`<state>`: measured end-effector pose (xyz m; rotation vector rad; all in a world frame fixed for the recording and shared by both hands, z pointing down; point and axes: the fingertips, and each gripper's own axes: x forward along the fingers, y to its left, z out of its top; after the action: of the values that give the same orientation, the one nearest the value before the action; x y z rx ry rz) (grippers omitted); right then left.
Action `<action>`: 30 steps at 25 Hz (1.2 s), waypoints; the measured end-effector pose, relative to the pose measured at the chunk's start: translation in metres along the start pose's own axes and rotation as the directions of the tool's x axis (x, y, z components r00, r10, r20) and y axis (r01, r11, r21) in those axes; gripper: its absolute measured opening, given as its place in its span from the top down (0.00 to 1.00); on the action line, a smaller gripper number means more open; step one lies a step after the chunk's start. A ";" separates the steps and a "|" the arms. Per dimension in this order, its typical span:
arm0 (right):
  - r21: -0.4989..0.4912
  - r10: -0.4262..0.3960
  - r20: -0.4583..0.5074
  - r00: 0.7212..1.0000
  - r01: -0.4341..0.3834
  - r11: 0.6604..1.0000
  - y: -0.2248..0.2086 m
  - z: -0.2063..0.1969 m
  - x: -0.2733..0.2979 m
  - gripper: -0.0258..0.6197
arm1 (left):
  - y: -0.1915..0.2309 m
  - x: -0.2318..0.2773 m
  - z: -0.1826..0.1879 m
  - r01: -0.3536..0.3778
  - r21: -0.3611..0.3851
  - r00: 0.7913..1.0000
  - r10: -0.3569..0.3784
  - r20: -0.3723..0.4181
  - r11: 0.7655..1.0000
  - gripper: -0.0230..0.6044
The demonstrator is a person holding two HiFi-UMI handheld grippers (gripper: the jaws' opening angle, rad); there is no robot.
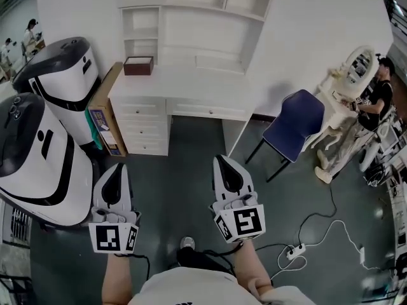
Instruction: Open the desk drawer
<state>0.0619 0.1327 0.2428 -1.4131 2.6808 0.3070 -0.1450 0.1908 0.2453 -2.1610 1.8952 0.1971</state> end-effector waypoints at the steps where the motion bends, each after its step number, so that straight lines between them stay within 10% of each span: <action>1: -0.001 0.004 0.002 1.000 -0.004 1.000 -0.009 -0.003 0.010 0.96 | -0.001 0.012 -0.003 -0.003 0.005 1.000 0.003 0.001 1.000 0.95; 30: -0.004 -0.114 -0.016 0.993 0.114 0.993 -0.132 -0.074 0.222 0.96 | 0.059 0.263 -0.089 0.073 -0.020 0.997 -0.073 0.010 0.997 0.95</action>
<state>0.0459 -0.1348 0.2580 -1.5683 2.5999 0.2909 -0.1729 -0.0916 0.2536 -2.2346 1.8129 0.2127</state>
